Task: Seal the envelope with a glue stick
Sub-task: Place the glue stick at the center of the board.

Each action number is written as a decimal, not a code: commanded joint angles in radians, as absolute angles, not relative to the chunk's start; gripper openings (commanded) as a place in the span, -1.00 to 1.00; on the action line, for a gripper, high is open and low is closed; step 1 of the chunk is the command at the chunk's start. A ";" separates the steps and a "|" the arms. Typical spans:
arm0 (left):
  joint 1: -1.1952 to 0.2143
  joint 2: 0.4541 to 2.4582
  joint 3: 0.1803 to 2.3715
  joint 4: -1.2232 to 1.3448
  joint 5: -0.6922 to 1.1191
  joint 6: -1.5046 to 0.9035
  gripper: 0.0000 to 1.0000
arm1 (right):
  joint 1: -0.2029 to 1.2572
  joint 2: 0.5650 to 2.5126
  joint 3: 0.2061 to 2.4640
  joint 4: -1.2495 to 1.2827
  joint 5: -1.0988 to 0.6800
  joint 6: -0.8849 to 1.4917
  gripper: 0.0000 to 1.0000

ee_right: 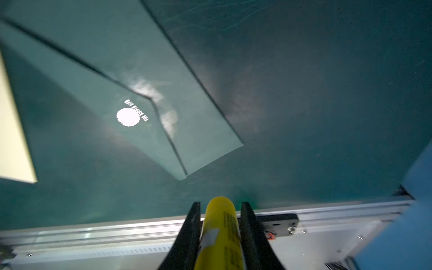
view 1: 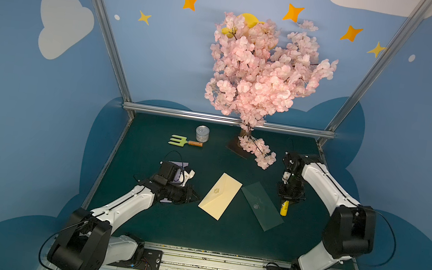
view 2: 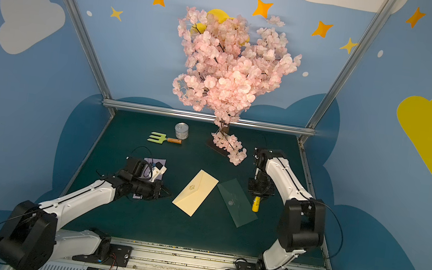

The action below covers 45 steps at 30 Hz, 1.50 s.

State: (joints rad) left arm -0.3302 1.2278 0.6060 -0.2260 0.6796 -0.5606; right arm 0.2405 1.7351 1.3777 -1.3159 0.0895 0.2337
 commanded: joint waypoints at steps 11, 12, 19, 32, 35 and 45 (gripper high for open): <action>-0.292 1.220 0.638 -0.239 0.718 -0.537 -0.95 | 0.129 2.120 1.547 -1.372 0.225 0.087 -1.00; -0.289 1.219 0.644 -0.249 0.713 -0.533 -0.95 | 0.127 2.134 1.545 -1.364 0.213 0.084 -1.00; -0.250 1.229 0.679 -0.289 0.695 -0.515 -0.91 | 0.120 2.216 1.562 -1.350 0.124 0.082 -0.75; -0.217 1.251 0.708 -0.325 0.729 -0.478 -0.67 | 0.117 2.176 1.461 -1.282 0.101 0.107 -0.14; -0.210 1.254 0.716 -0.329 0.726 -0.474 -0.65 | 0.117 2.157 1.439 -1.264 0.096 0.113 -0.12; -0.199 1.278 0.780 -0.380 0.695 -0.441 -0.58 | 0.109 2.028 1.450 -1.241 0.128 0.129 0.32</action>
State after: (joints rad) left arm -0.2058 1.2675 0.7464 -0.3359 0.7029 -0.4782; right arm 0.1101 2.0869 1.4410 -1.2804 0.1429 0.1169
